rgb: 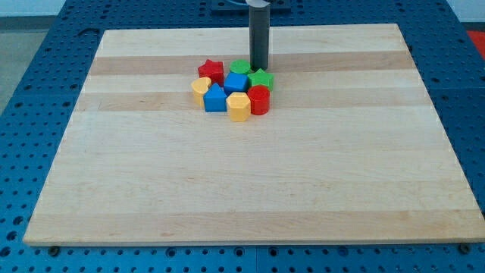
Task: Point at the red circle
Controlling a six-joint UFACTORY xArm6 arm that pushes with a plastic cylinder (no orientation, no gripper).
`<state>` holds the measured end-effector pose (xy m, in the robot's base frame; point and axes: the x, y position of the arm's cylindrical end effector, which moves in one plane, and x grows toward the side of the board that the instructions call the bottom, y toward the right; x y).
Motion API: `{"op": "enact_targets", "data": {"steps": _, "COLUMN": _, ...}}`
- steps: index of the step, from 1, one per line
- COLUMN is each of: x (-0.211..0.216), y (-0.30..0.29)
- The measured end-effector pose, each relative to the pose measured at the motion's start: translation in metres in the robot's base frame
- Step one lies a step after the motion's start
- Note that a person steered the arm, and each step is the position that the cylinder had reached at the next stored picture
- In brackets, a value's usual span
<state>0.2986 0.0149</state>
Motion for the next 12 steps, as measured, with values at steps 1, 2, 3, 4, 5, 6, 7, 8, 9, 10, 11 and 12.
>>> {"op": "enact_targets", "data": {"steps": 1, "x": -0.010, "y": 0.047}}
{"op": "enact_targets", "data": {"steps": 2, "x": -0.008, "y": 0.102}}
{"op": "enact_targets", "data": {"steps": 3, "x": -0.008, "y": 0.106}}
{"op": "enact_targets", "data": {"steps": 4, "x": -0.003, "y": 0.146}}
{"op": "enact_targets", "data": {"steps": 5, "x": 0.021, "y": 0.200}}
{"op": "enact_targets", "data": {"steps": 6, "x": 0.052, "y": 0.200}}
{"op": "enact_targets", "data": {"steps": 7, "x": 0.088, "y": 0.190}}
{"op": "enact_targets", "data": {"steps": 8, "x": 0.111, "y": 0.158}}
{"op": "enact_targets", "data": {"steps": 9, "x": 0.111, "y": 0.115}}
{"op": "enact_targets", "data": {"steps": 10, "x": 0.111, "y": 0.074}}
{"op": "enact_targets", "data": {"steps": 11, "x": 0.111, "y": 0.043}}
{"op": "enact_targets", "data": {"steps": 12, "x": 0.108, "y": 0.011}}
